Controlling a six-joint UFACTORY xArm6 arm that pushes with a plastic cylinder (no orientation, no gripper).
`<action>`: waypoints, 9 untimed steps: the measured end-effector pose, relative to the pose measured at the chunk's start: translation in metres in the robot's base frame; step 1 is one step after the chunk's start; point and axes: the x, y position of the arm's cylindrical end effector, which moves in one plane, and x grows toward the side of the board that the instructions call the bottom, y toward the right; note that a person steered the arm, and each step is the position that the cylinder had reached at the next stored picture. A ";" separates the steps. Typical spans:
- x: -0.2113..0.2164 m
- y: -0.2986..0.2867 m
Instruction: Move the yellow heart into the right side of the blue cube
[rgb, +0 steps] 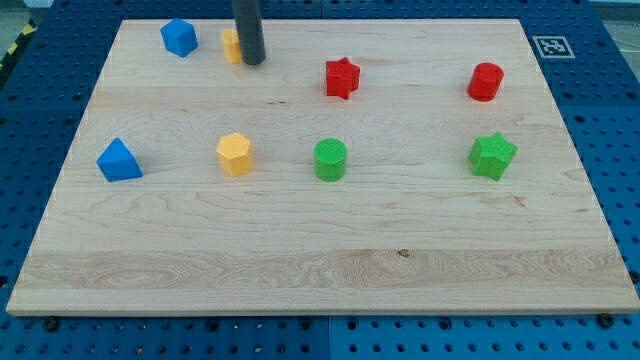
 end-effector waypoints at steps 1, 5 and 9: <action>-0.011 -0.034; -0.047 0.007; -0.080 -0.048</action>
